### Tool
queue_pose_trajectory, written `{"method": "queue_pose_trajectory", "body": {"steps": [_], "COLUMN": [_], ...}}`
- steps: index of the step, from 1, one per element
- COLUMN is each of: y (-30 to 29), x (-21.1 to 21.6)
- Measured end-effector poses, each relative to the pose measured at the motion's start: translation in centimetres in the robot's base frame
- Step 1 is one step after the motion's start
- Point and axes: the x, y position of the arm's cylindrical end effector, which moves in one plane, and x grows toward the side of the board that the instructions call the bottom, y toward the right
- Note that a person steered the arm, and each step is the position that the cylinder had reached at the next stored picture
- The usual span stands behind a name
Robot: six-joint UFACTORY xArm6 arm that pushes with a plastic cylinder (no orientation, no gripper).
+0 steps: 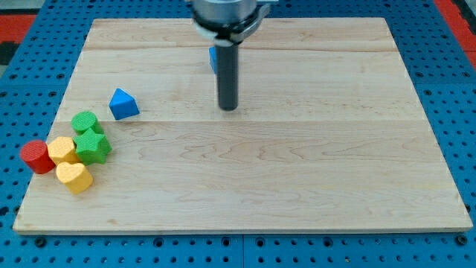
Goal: Push the blue triangle towards the blue cube
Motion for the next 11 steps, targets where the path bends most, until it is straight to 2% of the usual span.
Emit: {"method": "queue_pose_trajectory", "body": {"steps": [1,2,5,8,11], "y": [-5.7,-8.5,-16.5,-17.6,-15.9], "x": [3.3,4.0,1.8,-3.3,-3.4]}}
